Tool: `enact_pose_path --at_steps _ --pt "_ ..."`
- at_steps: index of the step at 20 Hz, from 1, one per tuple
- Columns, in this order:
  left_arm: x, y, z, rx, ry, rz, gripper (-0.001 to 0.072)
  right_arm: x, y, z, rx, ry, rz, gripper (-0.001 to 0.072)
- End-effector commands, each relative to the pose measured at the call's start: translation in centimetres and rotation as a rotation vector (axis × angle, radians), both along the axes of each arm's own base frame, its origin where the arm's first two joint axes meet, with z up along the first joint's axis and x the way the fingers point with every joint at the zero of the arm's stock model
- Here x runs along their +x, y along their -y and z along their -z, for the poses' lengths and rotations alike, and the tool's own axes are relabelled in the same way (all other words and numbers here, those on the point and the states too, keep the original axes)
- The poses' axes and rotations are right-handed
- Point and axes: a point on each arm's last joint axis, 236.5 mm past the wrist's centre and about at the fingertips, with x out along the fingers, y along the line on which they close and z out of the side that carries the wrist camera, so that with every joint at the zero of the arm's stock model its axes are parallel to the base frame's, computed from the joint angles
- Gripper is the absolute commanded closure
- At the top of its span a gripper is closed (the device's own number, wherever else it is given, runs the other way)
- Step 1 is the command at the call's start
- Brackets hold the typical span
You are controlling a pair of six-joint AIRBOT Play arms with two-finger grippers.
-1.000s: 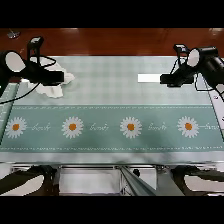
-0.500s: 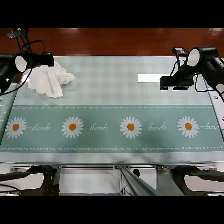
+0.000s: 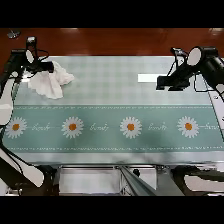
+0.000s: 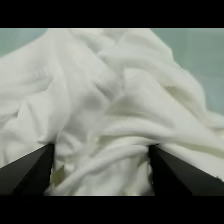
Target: Fold the shirts.
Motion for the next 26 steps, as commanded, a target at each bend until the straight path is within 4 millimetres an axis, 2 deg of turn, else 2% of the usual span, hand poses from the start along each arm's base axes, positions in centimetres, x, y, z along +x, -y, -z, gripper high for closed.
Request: enact_pose_path --at_steps 1,2,3,4,6,7,9,11,13,15,18,20,22,24,26 --pt "-3.4 -0.2 3.0 -0.013 -0.215 -0.021 0.0044 0.5 -0.5 -0.1 0.02 0.021 0.004 0.0084" --pt "-4.2 0.0 3.2 -0.016 -0.25 -0.023 0.0232 0.5 -0.8 -0.2 0.036 0.02 0.006 0.0084" --pt "-5.1 0.3 3.1 -0.011 -0.294 0.006 0.0587 0.4 -1.3 -0.3 0.055 0.017 0.005 0.0084" --pt "-5.6 0.8 2.7 -0.003 -0.325 0.054 0.0677 0.3 -1.5 -0.5 0.067 0.019 0.006 0.0084" --pt "-5.3 1.8 -0.1 -0.016 -0.298 0.066 0.0677 0.4 -1.5 -1.8 0.072 0.053 0.005 0.0089" --pt "-4.3 2.8 -2.5 -0.041 -0.227 0.077 0.0677 0.4 -1.4 -2.9 0.072 0.083 0.005 0.0089" --pt "-1.8 6.9 -10.4 -0.161 0.01 0.181 0.0678 0.0 -1.3 -5.7 0.077 0.147 0.002 0.0089" --pt "-1.0 9.6 -19.6 -0.259 0.249 0.214 0.0679 -0.9 -1.3 -9.0 0.086 0.218 -0.003 0.0089" --pt "-2.4 11.4 -27.6 -0.304 0.427 0.259 0.0679 -2.1 -1.1 -12.5 0.089 0.299 -0.021 0.0089" --pt "-5.2 12.7 -35.1 -0.338 0.583 0.289 0.0679 -3.8 -0.9 -16.4 0.093 0.397 -0.041 0.0089" --pt "-10.2 14.8 -44.3 -0.377 0.783 0.342 0.0679 -6.4 -0.6 -21.4 0.103 0.534 -0.053 0.0089" --pt "-13.8 16.8 -48.5 -0.413 0.87 0.396 0.0679 -8.3 -0.4 -24.2 0.109 0.615 -0.058 0.0089" --pt "-17.2 20.2 -51.0 -0.452 0.913 0.489 0.0679 -9.9 -0.1 -26.2 0.112 0.675 -0.063 0.0089" --pt "-19.9 24.3 -51.5 -0.493 0.894 0.602 0.0679 -11.4 0.0 -27.8 0.114 0.726 -0.068 0.0089" --pt "-22.2 28.9 -50.2 -0.543 0.823 0.723 0.0679 -12.7 0.2 -28.7 0.113 0.753 -0.072 0.0089"
